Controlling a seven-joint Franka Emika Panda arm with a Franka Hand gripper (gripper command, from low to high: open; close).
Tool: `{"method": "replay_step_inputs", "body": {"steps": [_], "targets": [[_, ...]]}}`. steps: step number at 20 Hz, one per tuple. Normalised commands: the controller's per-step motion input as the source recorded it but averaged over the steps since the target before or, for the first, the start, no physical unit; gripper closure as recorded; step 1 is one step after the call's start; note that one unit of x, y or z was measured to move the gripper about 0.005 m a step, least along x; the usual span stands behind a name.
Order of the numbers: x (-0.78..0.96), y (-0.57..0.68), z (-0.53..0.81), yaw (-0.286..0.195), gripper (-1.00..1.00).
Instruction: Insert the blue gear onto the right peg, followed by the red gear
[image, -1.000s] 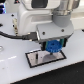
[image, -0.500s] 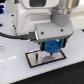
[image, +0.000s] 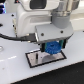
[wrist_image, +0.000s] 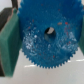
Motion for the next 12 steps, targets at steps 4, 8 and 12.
{"method": "replay_step_inputs", "body": {"steps": [4,8,12], "targets": [[0.11,-0.01,0.11,0.0,1.0],[0.18,0.0,-0.15,0.0,1.0],[0.19,0.0,-0.24,0.0,1.0]]}}
